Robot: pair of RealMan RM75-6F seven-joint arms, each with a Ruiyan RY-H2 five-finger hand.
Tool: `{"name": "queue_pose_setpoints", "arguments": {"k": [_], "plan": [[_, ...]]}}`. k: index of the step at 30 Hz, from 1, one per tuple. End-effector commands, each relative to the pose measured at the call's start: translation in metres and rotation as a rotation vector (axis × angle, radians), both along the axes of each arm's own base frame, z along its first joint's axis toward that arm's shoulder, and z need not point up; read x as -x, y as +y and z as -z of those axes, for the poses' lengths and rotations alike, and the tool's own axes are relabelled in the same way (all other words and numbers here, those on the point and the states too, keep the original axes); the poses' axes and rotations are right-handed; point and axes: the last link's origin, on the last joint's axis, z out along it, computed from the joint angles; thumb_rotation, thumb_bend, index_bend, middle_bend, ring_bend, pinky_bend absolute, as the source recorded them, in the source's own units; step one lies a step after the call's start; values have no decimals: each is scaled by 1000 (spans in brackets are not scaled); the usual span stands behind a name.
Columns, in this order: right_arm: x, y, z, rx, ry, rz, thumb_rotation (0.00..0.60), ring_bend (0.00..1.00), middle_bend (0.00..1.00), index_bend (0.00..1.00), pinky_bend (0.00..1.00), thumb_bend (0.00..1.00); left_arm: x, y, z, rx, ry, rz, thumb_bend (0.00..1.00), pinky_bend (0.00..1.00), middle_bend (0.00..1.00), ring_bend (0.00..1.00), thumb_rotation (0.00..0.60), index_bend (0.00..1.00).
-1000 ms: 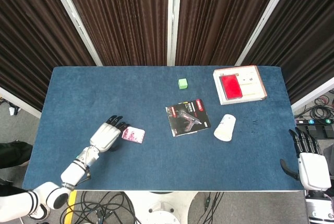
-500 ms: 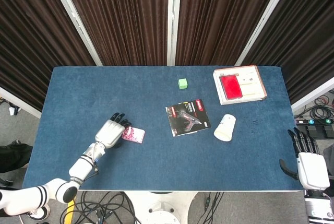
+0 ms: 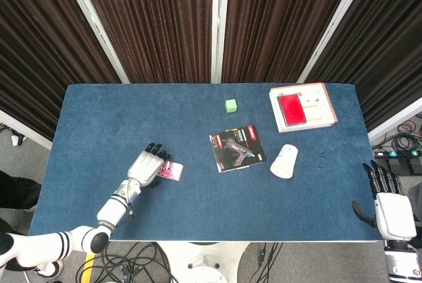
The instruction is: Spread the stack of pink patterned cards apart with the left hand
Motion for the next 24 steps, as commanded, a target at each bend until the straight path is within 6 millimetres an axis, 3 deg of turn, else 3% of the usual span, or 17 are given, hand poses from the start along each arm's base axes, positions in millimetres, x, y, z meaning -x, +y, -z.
{"name": "queue_pose_setpoints", "arguments": {"k": [1,24], "plan": [[0,0,0,0,0,1,600,0,0,0,0,226,-2,2,2,10,10,-12,177,101,224,58,600,230],[4,0,2,-3,-1,9,600,0,0,0,0,225,-12,11,9,20,40,-19,188,101,301,58,600,302]]}}
